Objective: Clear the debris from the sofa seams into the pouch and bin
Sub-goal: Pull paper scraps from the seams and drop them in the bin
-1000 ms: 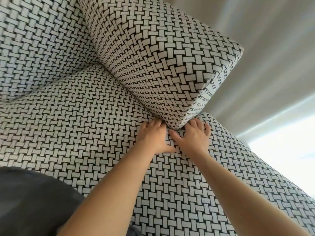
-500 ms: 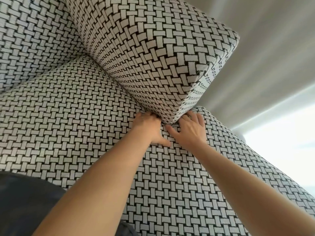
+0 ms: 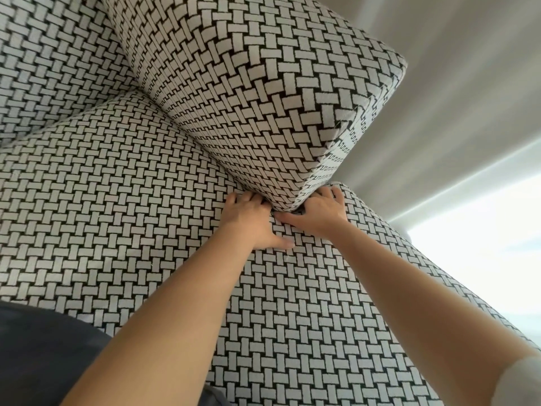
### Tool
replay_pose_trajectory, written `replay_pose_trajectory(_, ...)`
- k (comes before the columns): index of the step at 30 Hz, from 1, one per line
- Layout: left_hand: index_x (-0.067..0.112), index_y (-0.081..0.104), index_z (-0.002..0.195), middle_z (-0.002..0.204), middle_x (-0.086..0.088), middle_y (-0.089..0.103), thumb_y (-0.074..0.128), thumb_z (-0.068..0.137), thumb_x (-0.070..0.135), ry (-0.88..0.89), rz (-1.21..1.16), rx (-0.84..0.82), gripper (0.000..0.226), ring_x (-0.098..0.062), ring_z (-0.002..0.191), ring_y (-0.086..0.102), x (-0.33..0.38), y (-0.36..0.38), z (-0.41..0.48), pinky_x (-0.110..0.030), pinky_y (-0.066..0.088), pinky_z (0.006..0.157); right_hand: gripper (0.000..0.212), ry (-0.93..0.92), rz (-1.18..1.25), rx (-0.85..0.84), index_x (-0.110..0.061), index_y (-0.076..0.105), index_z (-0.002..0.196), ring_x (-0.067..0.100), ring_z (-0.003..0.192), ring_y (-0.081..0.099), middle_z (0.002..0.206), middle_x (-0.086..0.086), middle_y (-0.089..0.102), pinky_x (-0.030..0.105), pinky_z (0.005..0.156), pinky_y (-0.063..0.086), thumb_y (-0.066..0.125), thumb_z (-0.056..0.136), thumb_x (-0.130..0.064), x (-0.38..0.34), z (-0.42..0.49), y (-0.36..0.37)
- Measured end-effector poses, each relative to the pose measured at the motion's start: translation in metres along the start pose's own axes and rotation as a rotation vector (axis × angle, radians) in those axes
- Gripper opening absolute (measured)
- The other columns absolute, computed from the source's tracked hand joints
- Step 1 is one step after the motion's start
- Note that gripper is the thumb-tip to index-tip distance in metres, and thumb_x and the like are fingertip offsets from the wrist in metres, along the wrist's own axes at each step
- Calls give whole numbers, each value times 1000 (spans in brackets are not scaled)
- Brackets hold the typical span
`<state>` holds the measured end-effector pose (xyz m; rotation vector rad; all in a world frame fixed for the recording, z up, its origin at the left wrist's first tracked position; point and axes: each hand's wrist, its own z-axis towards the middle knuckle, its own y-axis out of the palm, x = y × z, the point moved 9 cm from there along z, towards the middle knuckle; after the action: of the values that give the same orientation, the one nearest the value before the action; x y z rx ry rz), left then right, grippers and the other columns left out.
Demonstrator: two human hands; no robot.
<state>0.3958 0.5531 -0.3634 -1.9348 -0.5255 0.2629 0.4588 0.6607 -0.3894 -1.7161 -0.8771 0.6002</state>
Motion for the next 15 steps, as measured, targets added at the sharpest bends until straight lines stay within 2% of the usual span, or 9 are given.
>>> replay_pose_trajectory(4,21,28,143,150,-1,28,43,63,86,-9,-53,39,105,-21,139,18,-3,3,0,-44,6,114,109,22,81,104,-22,48,131,20,134,23,137,0,47,39,114,1,16,54,-91,0,-3,-6)
replay_pose_trajectory(9,21,20,146,155,0,17,43,63,85,-16,-154,85,107,-18,143,6,-4,12,-3,-45,-8,114,89,70,192,278,-24,66,107,14,124,34,116,-4,60,34,113,10,28,57,-88,3,-15,-17)
replay_pose_trajectory(11,20,19,146,155,1,15,39,62,87,-18,-183,109,110,-18,144,5,-6,15,-2,-44,-10,113,87,78,183,317,-24,66,107,13,124,36,117,-7,60,36,113,12,26,61,-86,2,-19,-18)
replay_pose_trajectory(15,19,19,146,156,1,14,36,58,90,-21,-209,129,114,-18,144,5,-7,17,2,-43,-11,112,86,99,99,275,-22,65,110,15,131,31,125,-7,56,43,115,4,18,68,-81,-7,-22,-12)
